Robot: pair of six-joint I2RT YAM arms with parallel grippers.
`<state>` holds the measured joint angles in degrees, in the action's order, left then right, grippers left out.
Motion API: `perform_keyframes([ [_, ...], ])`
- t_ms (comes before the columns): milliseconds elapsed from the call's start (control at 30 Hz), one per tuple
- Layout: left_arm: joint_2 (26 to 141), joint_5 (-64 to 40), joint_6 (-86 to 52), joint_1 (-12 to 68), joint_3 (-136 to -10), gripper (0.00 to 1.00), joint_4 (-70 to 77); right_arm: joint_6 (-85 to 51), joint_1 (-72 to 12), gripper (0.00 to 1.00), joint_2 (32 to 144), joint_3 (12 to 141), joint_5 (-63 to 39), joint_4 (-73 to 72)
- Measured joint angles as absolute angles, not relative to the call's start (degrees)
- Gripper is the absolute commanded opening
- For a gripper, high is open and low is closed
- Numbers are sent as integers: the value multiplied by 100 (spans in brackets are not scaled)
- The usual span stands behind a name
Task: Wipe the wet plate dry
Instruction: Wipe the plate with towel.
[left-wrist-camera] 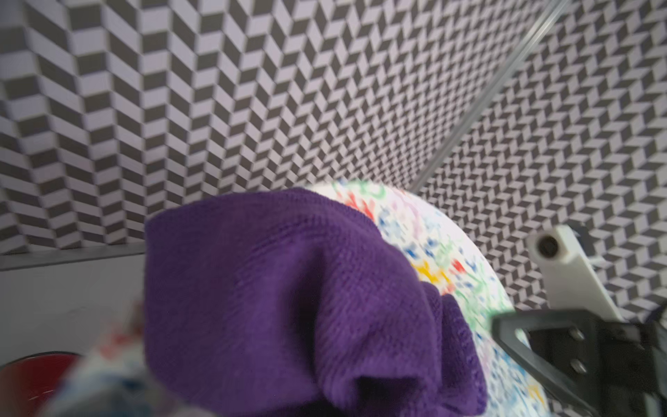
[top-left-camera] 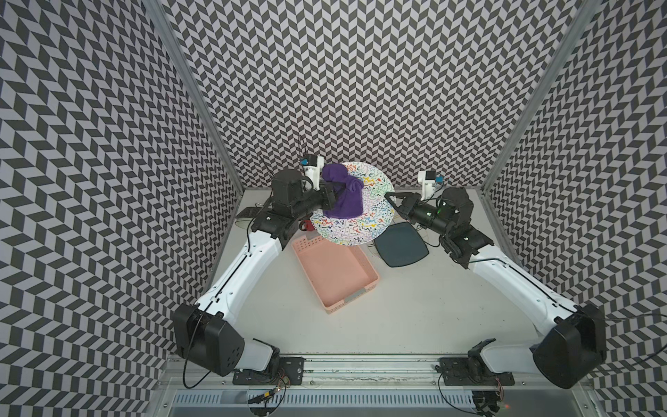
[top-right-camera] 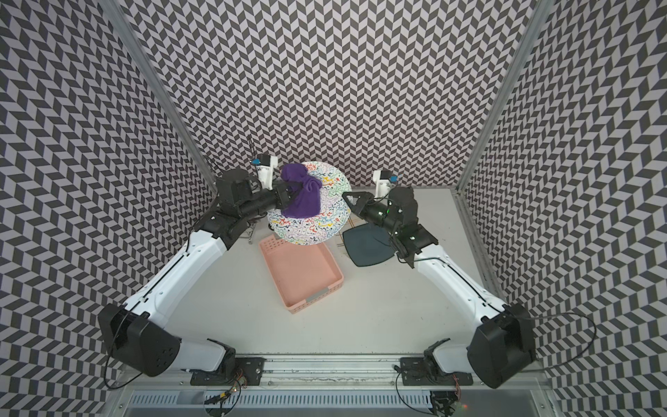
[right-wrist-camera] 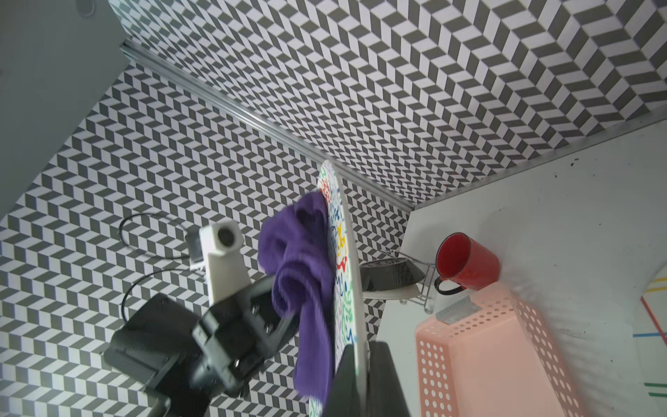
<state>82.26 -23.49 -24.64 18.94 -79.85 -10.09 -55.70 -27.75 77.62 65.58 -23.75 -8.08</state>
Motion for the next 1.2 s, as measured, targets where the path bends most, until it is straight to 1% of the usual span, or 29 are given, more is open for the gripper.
perform_keyframes([
  [67, 8344, -2276, -2364, 2040, -8075, 0, -1007, -5575, -2897, 0, 7760, 6471, -2386, -755],
  [200, 8611, -2241, -2126, 3111, -8361, 0, -1007, -5601, -2956, 0, 7758, 6455, -2405, -805],
  [267, 8632, -2248, -2191, 3234, -8392, 0, -982, -5621, -2928, 0, 7732, 6455, -2386, -821],
  [367, 8541, -2482, -2508, 2504, -8305, 0, -851, -5686, -2888, 0, 7719, 6453, -2333, -906],
  [467, 8340, -2357, -2580, 1640, -8112, 0, -864, -5828, -2797, 0, 7660, 6364, -2252, -954],
  [533, 8200, -2189, -2493, 1481, -8020, 0, -987, -5839, -2768, 0, 7601, 6333, -2204, -943],
  [600, 8053, -1964, -2272, 1806, -7937, 0, -1118, -5833, -2757, 0, 7566, 6335, -2206, -945],
  [733, 7964, -1640, -1793, 2821, -8005, 0, -1302, -5789, -2775, 0, 7575, 6447, -2226, -939],
  [800, 8014, -1632, -1719, 2941, -8167, 0, -1358, -5767, -2792, 0, 7585, 6547, -2224, -945],
  [867, 8099, -1708, -1806, 2611, -8396, 0, -1347, -5765, -2794, 0, 7609, 6652, -2222, -963],
  [967, 8302, -1931, -2211, 1737, -8700, 0, -1216, -5811, -2714, 0, 7618, 6746, -2226, -961],
  [1033, 8374, -2167, -2521, 1315, -8711, 0, -1090, -5913, -2545, 0, 7618, 6748, -2246, -989],
  [1133, 8248, -2591, -3148, 1186, -8309, 0, -591, -6117, -2117, 0, 7609, 6746, -2401, -1050],
  [1200, 7990, -2958, -3870, 1109, -7758, 0, 14, -6226, -1837, 0, 7588, 6744, -2475, -1212],
])
